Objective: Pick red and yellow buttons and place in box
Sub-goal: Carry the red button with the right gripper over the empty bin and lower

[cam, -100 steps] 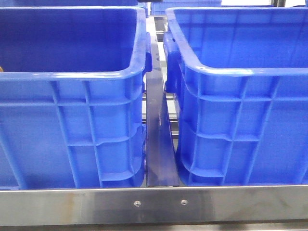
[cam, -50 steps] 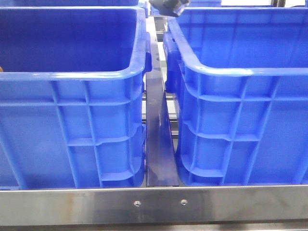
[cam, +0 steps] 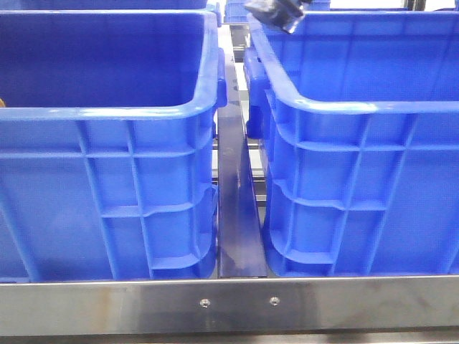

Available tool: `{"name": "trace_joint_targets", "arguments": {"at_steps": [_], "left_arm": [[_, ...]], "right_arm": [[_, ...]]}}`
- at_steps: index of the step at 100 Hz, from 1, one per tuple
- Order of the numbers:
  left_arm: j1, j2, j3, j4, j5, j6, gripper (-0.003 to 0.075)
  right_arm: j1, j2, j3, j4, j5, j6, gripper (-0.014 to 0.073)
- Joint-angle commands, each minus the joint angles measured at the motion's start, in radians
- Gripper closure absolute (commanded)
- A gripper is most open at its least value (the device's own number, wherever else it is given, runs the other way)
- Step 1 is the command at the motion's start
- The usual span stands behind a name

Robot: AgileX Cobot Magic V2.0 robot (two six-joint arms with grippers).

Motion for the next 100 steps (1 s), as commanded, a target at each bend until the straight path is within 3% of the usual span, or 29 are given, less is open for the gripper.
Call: {"name": "trace_joint_targets", "arguments": {"at_steps": [1,16,36,59,100], "left_arm": [[0.055,-0.067,0.015,-0.008,-0.085,-0.008,0.0185],[0.115,-0.15,0.05,-0.008,-0.091,-0.008,0.0327],[0.133,-0.182,0.057,0.0,-0.094,-0.008,0.0736],[0.133,-0.182,0.057,0.001,-0.095,-0.008,0.0739],[0.133,-0.182,0.057,0.001,-0.095,-0.008,0.0739]], "right_arm": [[-0.002,-0.021,-0.035,0.051,-0.032,-0.046,0.0405],[-0.002,-0.021,-0.035,0.051,-0.119,-0.102,0.0405],[-0.002,-0.021,-0.035,0.051,-0.335,-0.205,0.0407],[-0.002,0.016,-0.035,0.04,-0.64,-0.271,0.0411],[-0.002,0.285,-0.132,-0.109,-0.813,-0.271,0.0411]]}}
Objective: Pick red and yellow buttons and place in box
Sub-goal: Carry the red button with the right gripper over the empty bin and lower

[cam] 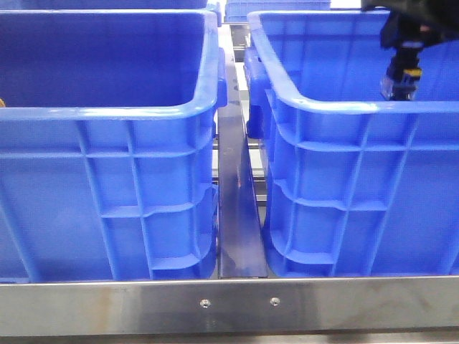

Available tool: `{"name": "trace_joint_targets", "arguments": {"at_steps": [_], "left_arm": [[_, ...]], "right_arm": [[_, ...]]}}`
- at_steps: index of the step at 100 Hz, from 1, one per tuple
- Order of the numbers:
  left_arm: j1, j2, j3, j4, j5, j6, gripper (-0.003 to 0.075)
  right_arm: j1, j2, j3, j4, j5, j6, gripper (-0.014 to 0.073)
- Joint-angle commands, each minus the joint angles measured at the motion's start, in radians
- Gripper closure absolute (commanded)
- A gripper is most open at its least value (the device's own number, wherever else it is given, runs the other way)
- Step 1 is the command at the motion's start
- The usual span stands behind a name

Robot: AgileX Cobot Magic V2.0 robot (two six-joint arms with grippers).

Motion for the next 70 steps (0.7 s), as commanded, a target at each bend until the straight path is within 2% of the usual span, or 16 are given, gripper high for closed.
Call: {"name": "trace_joint_targets", "arguments": {"at_steps": [1,50,70], "left_arm": [[0.004,0.002,-0.025,-0.006,-0.087,-0.006,0.0739],[0.004,0.002,-0.025,-0.006,-0.087,-0.006,0.0739],[0.004,0.002,-0.025,-0.006,-0.087,-0.006,0.0739]], "right_arm": [[-0.002,0.019,-0.069,-0.05,-0.04,-0.014,0.0411],[-0.021,0.254,-0.239,-0.085,-0.037,-0.014,0.0411],[-0.068,0.28,-0.247,-0.084,0.041,0.003,0.0411]]}}
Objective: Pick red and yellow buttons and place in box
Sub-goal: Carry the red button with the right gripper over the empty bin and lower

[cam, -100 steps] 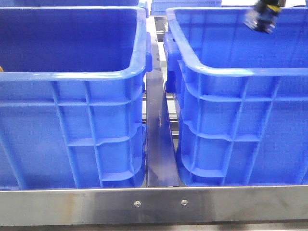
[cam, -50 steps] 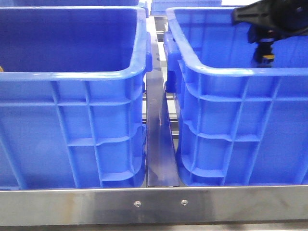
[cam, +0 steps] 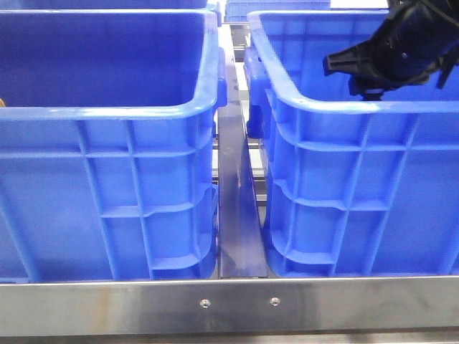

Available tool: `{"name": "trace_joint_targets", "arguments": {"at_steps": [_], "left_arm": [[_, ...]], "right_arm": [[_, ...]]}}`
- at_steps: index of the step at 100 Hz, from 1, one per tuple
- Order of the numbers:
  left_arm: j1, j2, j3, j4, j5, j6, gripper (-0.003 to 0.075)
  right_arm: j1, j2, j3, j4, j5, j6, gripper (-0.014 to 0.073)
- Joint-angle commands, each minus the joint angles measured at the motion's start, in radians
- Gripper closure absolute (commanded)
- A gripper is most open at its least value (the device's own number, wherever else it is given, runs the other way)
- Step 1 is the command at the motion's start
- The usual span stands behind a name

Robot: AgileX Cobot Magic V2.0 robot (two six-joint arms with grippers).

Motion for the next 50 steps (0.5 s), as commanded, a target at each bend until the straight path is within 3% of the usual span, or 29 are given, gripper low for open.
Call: {"name": "trace_joint_targets", "arguments": {"at_steps": [1,50], "left_arm": [[0.002,0.002,-0.025,-0.006,-0.085,-0.006,0.0739],[0.002,0.002,-0.025,-0.006,-0.085,-0.006,0.0739]], "right_arm": [[-0.025,-0.042,-0.036,-0.028,0.018,0.012,0.0411],[-0.05,-0.01,-0.033,-0.028,0.095,0.057,0.0398]]}}
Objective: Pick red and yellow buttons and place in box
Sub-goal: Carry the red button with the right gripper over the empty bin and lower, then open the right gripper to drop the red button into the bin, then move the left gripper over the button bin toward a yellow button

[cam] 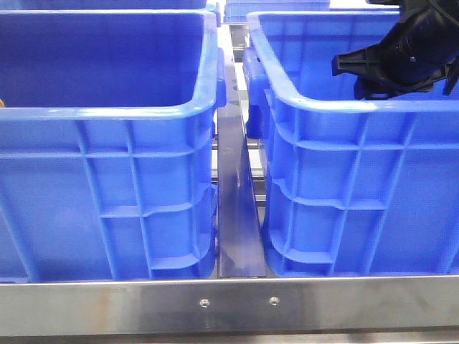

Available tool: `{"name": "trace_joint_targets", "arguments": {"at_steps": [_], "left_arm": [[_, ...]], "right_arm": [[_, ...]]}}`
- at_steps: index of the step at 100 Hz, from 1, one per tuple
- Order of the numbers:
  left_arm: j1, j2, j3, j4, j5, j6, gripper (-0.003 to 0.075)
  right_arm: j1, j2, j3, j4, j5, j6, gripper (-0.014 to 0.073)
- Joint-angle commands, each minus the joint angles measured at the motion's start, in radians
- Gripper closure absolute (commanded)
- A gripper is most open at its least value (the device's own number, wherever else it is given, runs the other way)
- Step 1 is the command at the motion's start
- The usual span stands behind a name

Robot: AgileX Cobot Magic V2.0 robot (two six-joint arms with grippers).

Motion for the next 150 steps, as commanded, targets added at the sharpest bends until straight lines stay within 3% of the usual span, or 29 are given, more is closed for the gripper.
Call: {"name": "trace_joint_targets", "arguments": {"at_steps": [1,9,23,35,84,150], "left_arm": [[0.002,0.002,-0.025,-0.006,-0.085,-0.006,0.0739],[0.002,0.002,-0.025,-0.006,-0.085,-0.006,0.0739],[0.002,0.002,-0.025,-0.006,-0.085,-0.006,0.0739],[0.002,0.002,-0.025,-0.006,-0.086,-0.006,0.0739],[0.002,0.002,-0.025,-0.006,-0.088,-0.006,0.0739],[0.002,0.002,-0.025,-0.006,-0.086,-0.006,0.0739]], "right_arm": [[-0.007,-0.03,-0.02,-0.017,0.018,0.0,0.0395],[-0.007,-0.032,-0.02,-0.017,0.018,-0.002,0.0328],[-0.007,-0.046,-0.012,-0.002,0.022,-0.002,0.0097],[-0.007,-0.06,-0.012,0.014,0.023,-0.002,0.0001],[-0.007,-0.292,0.028,0.032,0.102,-0.002,-0.0002],[-0.007,-0.915,0.501,0.034,-0.052,-0.039,0.0001]]}}
